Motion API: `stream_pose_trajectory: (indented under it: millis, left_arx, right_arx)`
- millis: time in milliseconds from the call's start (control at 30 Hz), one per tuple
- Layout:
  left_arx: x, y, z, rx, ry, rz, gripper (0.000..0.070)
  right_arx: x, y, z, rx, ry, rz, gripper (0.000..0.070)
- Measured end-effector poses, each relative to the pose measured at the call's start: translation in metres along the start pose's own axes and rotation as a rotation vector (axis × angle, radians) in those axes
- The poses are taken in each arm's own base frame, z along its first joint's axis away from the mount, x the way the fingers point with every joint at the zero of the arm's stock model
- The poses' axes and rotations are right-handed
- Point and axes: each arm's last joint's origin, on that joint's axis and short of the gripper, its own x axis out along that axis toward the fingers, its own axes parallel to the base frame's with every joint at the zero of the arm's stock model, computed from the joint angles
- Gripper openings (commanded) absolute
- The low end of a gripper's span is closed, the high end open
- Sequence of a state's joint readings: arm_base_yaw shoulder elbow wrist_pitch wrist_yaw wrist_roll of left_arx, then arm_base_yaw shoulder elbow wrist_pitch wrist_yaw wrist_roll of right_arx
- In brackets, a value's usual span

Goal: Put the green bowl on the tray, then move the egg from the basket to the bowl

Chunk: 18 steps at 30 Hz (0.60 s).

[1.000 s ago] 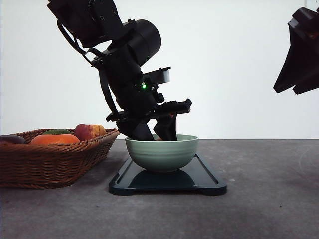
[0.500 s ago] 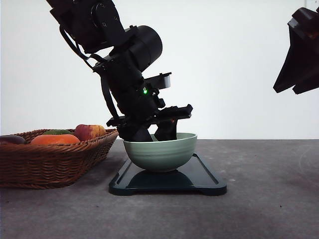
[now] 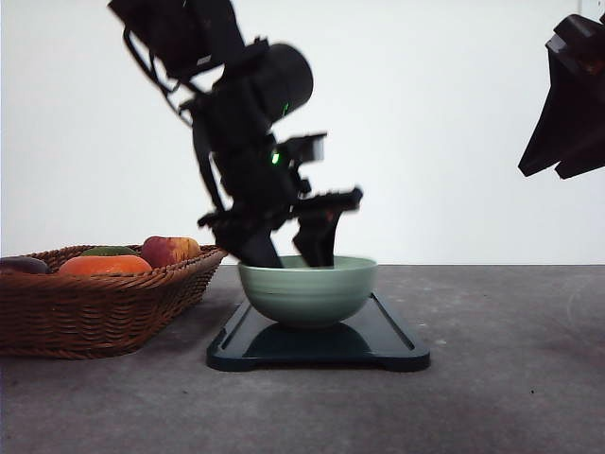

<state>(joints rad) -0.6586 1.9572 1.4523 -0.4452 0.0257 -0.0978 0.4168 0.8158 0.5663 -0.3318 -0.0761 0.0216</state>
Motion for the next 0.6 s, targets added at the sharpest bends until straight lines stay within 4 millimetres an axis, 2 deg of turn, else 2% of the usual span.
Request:
stream_pose_trajectory:
  millis: [300, 467, 600]
  left_arx:
    - [-0.043, -0.005, 0.035, -0.003, 0.041, 0.004, 0.0351]
    - [-0.063, -0.004, 0.033, -0.033, 0.058, 0.009, 0.035]
    - [-0.091, -0.003, 0.026, -0.041, -0.004, 0.003, 0.0351]
  right_arx:
    - [0.0, 0.0, 0.0, 0.0, 0.0, 0.0, 0.0265]
    - [0.0, 0.0, 0.0, 0.0, 0.0, 0.0, 0.0265]
    - [0.0, 0.0, 0.0, 0.0, 0.0, 0.001, 0.0265]
